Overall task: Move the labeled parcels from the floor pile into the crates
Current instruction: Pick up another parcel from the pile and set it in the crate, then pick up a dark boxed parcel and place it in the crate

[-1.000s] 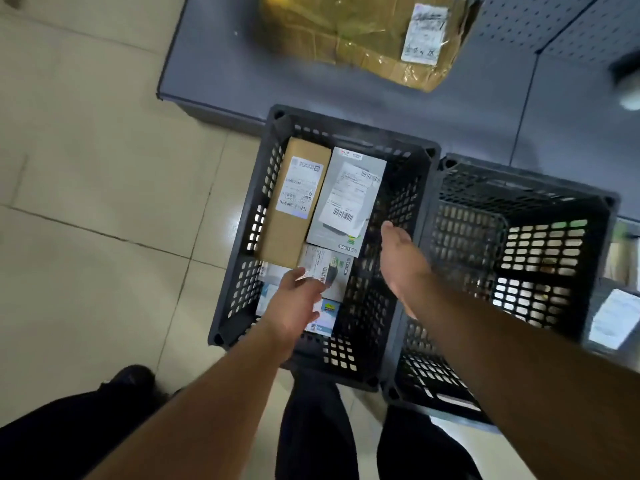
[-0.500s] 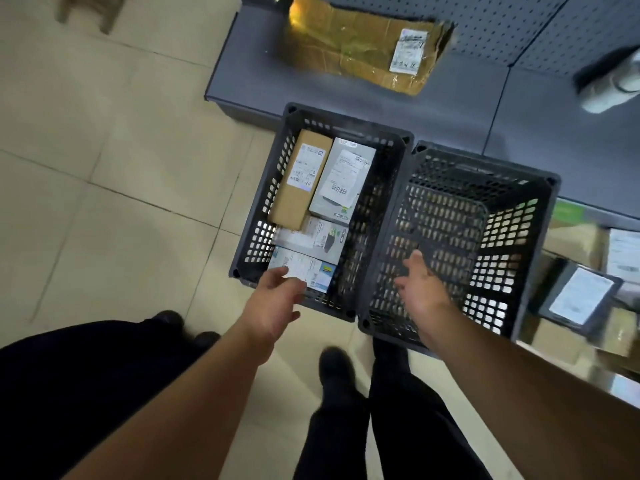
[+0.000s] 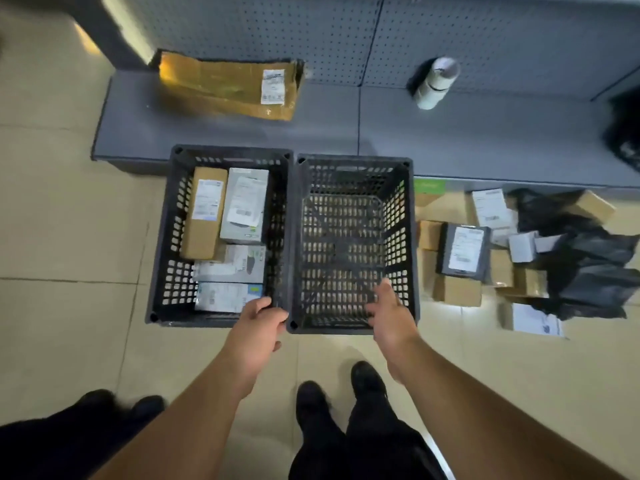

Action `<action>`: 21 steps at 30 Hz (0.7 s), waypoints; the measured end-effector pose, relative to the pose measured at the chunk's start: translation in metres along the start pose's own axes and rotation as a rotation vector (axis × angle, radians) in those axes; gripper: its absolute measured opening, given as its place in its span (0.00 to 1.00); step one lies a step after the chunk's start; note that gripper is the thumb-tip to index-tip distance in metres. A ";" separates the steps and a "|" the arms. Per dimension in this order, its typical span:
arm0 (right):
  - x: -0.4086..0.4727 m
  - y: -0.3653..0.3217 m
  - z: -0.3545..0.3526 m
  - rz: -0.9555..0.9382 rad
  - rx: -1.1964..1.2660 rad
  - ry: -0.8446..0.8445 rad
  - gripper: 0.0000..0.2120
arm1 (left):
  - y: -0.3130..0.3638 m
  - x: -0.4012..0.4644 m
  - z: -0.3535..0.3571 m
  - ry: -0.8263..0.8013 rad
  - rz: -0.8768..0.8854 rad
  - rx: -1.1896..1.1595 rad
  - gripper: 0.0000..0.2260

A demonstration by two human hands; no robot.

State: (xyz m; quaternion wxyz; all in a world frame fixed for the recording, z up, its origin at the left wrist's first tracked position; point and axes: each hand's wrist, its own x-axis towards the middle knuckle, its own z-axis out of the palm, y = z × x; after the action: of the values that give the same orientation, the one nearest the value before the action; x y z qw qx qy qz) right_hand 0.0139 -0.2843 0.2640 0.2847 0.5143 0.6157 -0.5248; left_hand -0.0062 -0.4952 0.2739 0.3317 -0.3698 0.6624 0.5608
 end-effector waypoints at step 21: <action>0.079 0.101 -0.345 0.069 0.312 0.152 0.30 | 0.008 -0.071 0.347 -0.162 0.122 0.349 0.19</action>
State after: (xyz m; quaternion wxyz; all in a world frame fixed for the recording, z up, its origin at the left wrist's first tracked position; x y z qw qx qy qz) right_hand 0.1488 0.0582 0.2566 0.1718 0.6111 0.5285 -0.5637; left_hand 0.0318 -0.1429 0.2865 0.4082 -0.2197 0.7418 0.4846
